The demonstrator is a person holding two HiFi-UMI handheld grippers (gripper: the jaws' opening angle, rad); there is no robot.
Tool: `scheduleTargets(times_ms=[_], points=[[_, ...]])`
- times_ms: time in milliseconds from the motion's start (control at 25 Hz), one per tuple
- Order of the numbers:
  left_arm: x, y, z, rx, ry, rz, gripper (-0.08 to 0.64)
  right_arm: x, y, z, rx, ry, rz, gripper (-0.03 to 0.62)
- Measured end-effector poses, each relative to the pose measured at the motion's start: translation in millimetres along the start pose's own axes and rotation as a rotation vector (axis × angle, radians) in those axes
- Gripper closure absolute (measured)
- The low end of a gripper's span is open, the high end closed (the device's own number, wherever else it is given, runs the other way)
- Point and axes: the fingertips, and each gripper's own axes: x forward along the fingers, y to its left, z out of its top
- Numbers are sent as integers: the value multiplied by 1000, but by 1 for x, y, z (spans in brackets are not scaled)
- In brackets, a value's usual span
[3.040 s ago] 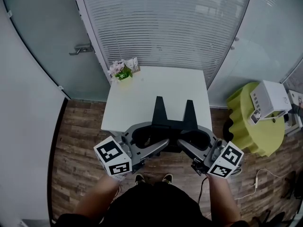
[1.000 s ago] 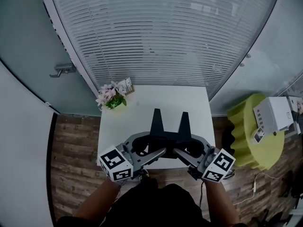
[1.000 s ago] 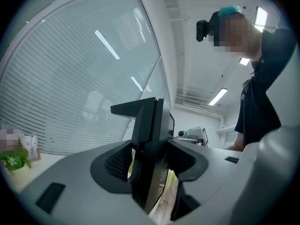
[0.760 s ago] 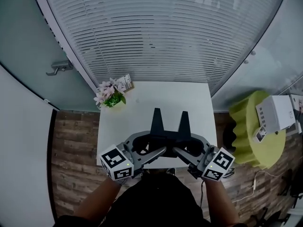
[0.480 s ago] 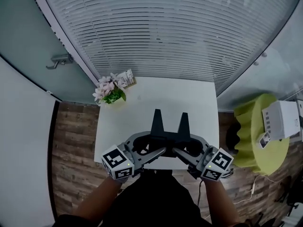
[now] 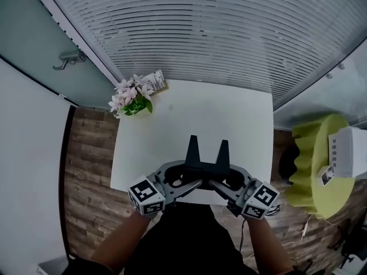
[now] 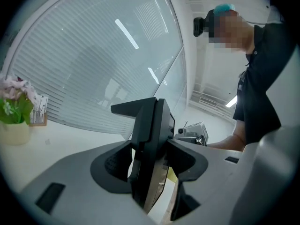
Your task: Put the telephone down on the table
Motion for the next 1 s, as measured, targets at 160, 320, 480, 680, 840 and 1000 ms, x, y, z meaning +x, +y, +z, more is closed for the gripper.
scheduleTargets(times_ms=[160, 320, 480, 680, 840, 1000], points=[[5, 10, -23, -40, 21, 11, 333, 1, -13, -22, 32, 28, 0, 383], [13, 23, -39, -72, 34, 17, 333, 3, -30, -39, 62, 41, -13, 383], [25, 38, -49, -87, 51, 21, 331, 5, -50, -47, 79, 50, -25, 382], [39, 58, -56, -106, 80, 25, 330, 10, -74, -53, 98, 64, -41, 380], [49, 77, -62, -112, 102, 33, 327, 16, -95, -60, 129, 78, -59, 377], [59, 96, -67, -121, 121, 46, 325, 24, -117, -65, 150, 96, -68, 373]])
